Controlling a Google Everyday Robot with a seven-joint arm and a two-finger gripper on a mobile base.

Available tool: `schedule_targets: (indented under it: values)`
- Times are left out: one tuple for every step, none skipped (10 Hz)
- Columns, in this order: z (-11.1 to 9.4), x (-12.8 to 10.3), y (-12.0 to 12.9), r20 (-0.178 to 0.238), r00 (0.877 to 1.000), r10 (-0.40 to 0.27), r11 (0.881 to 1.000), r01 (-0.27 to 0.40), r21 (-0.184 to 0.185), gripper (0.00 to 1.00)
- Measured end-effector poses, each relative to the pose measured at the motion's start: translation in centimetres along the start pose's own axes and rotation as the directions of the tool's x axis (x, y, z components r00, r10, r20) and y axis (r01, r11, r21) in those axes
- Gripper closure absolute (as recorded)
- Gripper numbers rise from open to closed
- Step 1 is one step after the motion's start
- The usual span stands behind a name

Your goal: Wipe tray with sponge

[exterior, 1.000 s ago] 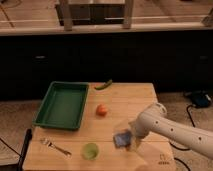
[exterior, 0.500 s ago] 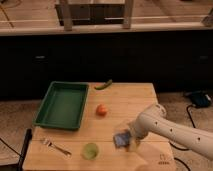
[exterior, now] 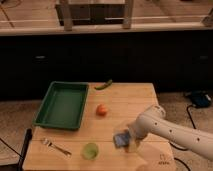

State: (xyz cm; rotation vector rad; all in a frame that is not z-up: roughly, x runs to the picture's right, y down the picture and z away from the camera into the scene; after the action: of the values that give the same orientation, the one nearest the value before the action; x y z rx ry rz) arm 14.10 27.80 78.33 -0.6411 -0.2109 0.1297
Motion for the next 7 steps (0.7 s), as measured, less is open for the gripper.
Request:
schedule_targets:
  values:
    - [0.07, -0.04, 0.05, 0.002, 1.0, -0.001, 1.0, 0.001, -0.001, 0.2]
    - [0.16, -0.06, 0.15, 0.004, 1.0, -0.002, 1.0, 0.002, -0.003, 0.2]
    - [0.24, -0.07, 0.24, 0.006, 1.0, -0.001, 1.0, 0.001, -0.004, 0.2]
    - [0.29, -0.08, 0.28, 0.007, 1.0, -0.001, 1.0, 0.001, -0.005, 0.2]
    - [0.36, -0.08, 0.36, 0.009, 1.0, -0.001, 1.0, 0.001, -0.005, 0.2]
    - [0.44, -0.06, 0.42, 0.011, 1.0, -0.002, 1.0, 0.002, -0.006, 0.2]
    - [0.46, -0.07, 0.43, 0.012, 1.0, -0.003, 1.0, 0.003, -0.006, 0.2]
